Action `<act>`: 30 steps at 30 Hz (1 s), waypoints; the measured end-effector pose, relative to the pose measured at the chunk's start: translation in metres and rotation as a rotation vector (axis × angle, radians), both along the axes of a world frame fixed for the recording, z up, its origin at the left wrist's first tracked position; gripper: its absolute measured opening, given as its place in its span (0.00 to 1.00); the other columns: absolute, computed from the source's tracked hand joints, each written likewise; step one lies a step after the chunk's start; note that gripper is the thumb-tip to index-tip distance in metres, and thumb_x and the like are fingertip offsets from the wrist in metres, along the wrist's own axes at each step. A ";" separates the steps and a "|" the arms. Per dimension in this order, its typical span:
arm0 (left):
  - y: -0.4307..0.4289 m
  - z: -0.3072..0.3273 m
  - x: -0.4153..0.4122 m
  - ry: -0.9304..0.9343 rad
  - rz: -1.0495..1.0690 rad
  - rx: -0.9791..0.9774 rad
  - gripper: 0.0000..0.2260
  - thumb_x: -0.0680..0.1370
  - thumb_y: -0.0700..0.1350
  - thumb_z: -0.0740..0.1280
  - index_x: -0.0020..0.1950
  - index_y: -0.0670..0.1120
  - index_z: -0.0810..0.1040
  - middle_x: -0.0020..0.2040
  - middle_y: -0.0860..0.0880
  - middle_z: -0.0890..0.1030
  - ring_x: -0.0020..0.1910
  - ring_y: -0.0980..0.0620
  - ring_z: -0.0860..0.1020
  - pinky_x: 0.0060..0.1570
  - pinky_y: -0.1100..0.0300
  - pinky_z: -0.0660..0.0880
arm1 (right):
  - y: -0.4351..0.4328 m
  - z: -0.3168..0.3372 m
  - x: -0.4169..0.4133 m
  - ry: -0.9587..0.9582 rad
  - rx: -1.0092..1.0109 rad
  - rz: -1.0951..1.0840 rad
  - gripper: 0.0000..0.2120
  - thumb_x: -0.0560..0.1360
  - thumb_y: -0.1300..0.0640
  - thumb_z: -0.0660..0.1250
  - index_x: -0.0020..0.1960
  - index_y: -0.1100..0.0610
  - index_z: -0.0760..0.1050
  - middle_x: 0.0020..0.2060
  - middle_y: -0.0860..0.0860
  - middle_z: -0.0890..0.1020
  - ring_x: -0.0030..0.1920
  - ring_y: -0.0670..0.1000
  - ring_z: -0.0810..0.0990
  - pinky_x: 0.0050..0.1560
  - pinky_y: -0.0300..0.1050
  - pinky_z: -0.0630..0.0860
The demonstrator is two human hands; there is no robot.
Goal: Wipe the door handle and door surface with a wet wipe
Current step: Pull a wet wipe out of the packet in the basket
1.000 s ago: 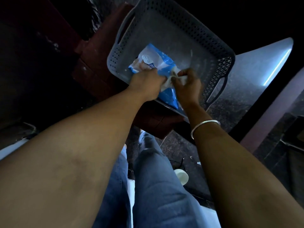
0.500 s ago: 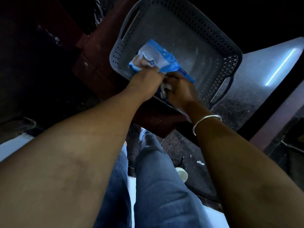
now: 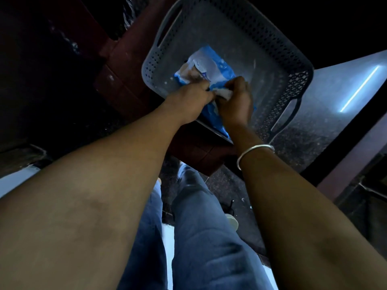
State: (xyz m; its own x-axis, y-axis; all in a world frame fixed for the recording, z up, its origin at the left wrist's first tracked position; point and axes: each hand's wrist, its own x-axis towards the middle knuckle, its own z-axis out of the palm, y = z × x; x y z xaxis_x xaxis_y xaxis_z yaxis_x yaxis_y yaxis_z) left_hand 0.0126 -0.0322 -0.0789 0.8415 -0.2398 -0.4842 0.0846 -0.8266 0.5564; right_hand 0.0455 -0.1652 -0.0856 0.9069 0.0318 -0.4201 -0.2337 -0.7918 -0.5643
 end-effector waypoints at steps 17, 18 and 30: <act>-0.005 0.004 -0.001 -0.084 0.071 -0.009 0.17 0.73 0.30 0.61 0.61 0.38 0.72 0.62 0.38 0.70 0.59 0.37 0.72 0.53 0.49 0.70 | -0.013 0.000 0.011 0.346 0.013 0.325 0.12 0.73 0.57 0.66 0.55 0.54 0.79 0.49 0.53 0.82 0.52 0.54 0.80 0.48 0.39 0.73; -0.006 0.004 0.000 -0.069 0.052 -0.026 0.17 0.73 0.30 0.61 0.61 0.38 0.72 0.62 0.38 0.70 0.59 0.37 0.72 0.55 0.49 0.70 | -0.014 -0.002 0.011 0.419 -0.017 0.407 0.15 0.73 0.57 0.65 0.60 0.53 0.76 0.54 0.55 0.81 0.56 0.55 0.78 0.50 0.40 0.72; -0.002 0.046 -0.004 0.039 0.467 -0.234 0.21 0.74 0.45 0.67 0.65 0.46 0.67 0.62 0.42 0.74 0.58 0.42 0.74 0.53 0.52 0.73 | 0.001 0.042 0.002 0.395 0.461 -0.418 0.08 0.66 0.67 0.67 0.41 0.57 0.70 0.34 0.55 0.76 0.35 0.53 0.76 0.37 0.49 0.74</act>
